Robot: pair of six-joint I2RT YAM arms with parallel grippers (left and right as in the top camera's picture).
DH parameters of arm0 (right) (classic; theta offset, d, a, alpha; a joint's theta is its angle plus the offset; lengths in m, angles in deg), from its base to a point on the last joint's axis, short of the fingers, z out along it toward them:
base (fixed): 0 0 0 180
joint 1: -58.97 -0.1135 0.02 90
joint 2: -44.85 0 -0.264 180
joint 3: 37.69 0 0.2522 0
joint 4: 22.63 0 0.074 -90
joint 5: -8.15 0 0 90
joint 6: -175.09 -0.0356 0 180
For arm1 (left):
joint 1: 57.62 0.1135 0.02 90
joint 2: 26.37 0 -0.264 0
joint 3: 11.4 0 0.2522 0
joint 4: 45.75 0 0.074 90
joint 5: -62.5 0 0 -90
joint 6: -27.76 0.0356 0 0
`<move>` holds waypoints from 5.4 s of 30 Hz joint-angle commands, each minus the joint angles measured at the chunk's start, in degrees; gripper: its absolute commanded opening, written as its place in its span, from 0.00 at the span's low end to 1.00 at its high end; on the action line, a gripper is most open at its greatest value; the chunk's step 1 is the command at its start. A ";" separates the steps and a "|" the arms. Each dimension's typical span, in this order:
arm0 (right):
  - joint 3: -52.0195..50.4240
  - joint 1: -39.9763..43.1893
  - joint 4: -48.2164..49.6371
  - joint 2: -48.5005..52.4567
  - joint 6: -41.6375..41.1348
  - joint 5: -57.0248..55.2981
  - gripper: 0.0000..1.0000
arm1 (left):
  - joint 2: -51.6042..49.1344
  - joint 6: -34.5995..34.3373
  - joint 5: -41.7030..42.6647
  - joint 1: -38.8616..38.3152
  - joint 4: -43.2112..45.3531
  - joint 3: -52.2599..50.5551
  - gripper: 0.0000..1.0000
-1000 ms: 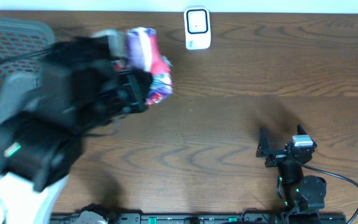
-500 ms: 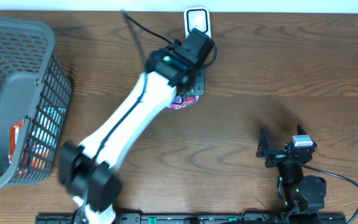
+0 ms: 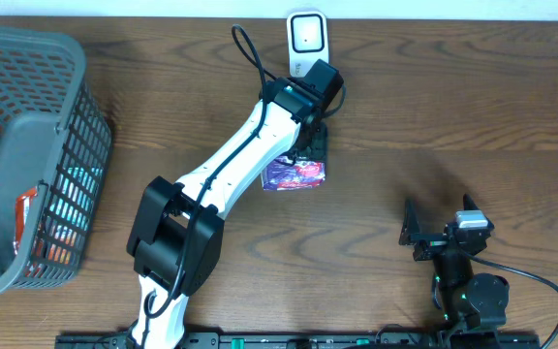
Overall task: Scan the item barcode
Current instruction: 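Place the purple package on the table center with the left gripper, then reach the left gripper into the basket and grasp the red bar, then carry the red bar out and set it left of the purple package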
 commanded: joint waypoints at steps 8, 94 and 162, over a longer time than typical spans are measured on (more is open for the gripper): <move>-0.09 0.20 -0.26 -0.26 0.85 0.13 0.99 | 17.66 3.08 1.95 6.27 -0.39 11.45 0.72; -0.09 0.20 -0.26 -0.26 0.85 0.13 0.99 | 7.04 23.85 -19.39 73.99 17.94 -31.43 0.78; -0.09 0.20 -0.26 -0.26 0.85 0.13 0.99 | 18.29 -3.15 -6.29 15.54 17.86 -20.87 0.07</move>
